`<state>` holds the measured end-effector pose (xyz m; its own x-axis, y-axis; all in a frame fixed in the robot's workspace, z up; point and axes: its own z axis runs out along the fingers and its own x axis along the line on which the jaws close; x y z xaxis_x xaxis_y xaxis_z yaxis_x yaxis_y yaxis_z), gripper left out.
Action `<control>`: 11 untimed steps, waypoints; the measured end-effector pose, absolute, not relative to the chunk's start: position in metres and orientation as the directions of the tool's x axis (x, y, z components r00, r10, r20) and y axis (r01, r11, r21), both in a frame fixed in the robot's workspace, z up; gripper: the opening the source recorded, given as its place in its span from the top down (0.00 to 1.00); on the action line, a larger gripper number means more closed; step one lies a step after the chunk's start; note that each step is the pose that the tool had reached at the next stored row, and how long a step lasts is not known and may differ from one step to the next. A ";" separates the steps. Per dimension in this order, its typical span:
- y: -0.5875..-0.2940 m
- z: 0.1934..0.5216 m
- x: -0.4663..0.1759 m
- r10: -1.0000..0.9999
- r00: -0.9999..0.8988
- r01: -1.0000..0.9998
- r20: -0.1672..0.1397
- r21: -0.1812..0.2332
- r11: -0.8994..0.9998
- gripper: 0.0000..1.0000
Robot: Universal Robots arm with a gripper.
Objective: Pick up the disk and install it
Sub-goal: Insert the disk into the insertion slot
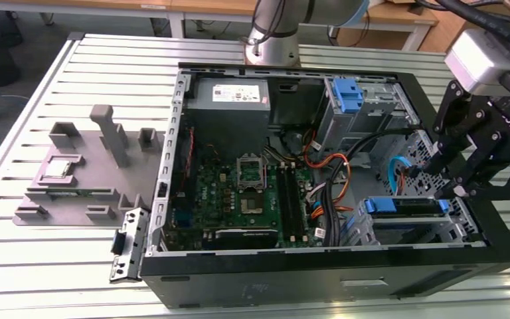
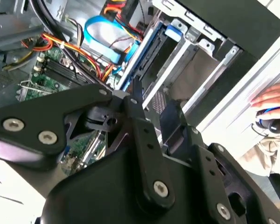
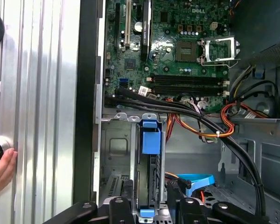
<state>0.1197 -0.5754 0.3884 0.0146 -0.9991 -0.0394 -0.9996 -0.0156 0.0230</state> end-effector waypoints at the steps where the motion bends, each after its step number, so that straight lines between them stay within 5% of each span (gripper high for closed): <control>1: -0.575 0.388 0.119 -0.999 0.015 -1.000 -0.040 0.022 -0.016 0.58; 11: -0.575 0.372 0.116 -0.999 0.016 -1.000 -0.042 0.010 -0.017 0.58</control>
